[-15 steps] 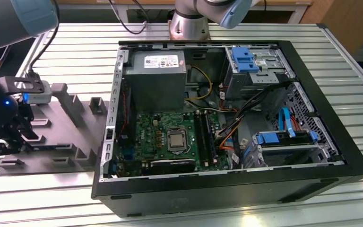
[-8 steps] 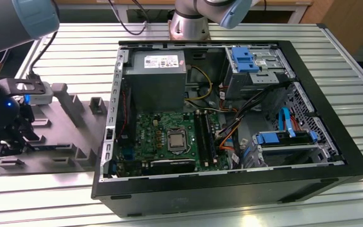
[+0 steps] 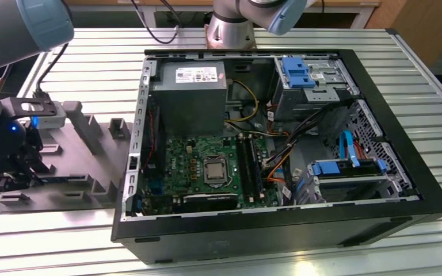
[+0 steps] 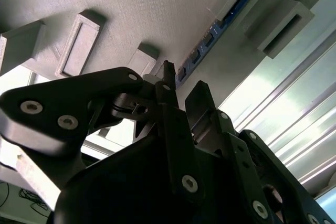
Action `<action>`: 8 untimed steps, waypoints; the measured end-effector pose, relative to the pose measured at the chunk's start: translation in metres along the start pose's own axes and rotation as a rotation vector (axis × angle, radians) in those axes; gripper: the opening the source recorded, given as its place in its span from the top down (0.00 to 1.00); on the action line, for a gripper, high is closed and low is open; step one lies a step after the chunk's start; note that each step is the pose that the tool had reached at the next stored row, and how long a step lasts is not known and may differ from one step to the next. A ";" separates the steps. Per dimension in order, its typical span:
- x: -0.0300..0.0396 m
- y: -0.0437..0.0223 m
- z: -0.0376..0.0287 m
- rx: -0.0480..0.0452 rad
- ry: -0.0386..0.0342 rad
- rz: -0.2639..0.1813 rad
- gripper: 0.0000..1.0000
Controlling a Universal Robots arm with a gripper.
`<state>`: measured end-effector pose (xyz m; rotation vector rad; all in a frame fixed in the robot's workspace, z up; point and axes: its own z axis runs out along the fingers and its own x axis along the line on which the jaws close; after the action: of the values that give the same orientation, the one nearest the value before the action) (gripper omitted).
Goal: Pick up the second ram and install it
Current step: 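Pick up the second ram and move it above second insertion slot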
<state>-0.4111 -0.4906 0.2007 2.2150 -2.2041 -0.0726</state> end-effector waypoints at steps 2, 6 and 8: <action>0.0000 0.0000 0.0007 -0.0002 0.0008 -0.004 0.64; 0.0000 0.0000 0.0009 -0.0002 0.0010 -0.007 0.64; 0.0000 0.0000 0.0009 -0.0002 0.0009 -0.007 0.64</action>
<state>-0.4111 -0.4906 0.1998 2.2225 -2.1958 -0.0718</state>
